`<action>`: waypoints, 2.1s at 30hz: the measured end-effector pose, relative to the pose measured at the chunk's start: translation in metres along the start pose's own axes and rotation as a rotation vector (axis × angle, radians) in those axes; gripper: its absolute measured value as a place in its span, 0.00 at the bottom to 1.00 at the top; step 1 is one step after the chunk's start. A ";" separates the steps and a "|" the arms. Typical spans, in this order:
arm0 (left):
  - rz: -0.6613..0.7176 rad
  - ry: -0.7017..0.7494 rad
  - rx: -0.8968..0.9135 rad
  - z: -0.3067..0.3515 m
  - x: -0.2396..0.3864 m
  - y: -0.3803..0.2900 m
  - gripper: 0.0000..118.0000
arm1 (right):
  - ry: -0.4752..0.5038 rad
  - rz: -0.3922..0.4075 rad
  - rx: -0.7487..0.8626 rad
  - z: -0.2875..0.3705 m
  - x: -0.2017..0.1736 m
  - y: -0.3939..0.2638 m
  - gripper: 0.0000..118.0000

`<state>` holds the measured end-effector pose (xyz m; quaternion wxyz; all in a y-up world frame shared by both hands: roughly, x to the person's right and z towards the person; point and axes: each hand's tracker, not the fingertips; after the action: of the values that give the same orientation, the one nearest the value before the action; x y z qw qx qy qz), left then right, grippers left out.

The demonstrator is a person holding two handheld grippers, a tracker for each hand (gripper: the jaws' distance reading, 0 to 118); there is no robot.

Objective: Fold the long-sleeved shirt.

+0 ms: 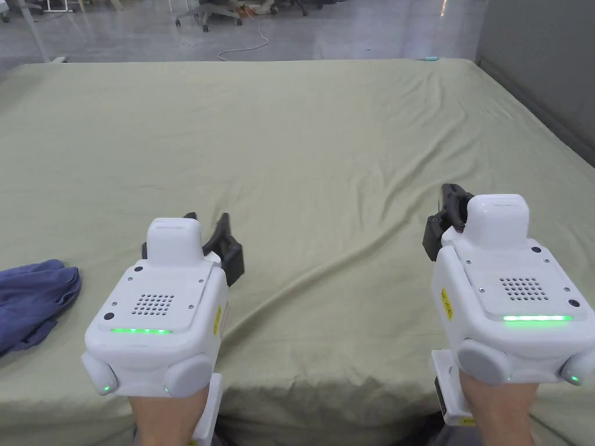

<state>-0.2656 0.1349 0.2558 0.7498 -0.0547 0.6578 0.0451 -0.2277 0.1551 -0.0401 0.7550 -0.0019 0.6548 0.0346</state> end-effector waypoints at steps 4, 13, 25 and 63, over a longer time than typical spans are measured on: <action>0.003 0.012 0.006 -0.002 0.001 -0.002 1.00 | 0.007 0.008 -0.015 -0.006 0.003 0.002 1.00; 0.033 -0.004 0.122 -0.005 -0.008 -0.010 1.00 | -0.003 0.001 0.000 -0.005 0.009 0.000 1.00; -0.011 0.015 0.056 -0.011 -0.003 -0.005 1.00 | -0.008 0.005 0.001 -0.012 0.016 -0.001 1.00; -0.032 -0.042 0.052 -0.012 0.007 0.000 1.00 | -0.013 0.034 0.017 -0.017 0.004 0.001 1.00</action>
<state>-0.2766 0.1332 0.2476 0.7653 -0.0445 0.6419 0.0172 -0.2438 0.1555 -0.0461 0.7586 0.0158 0.6501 0.0417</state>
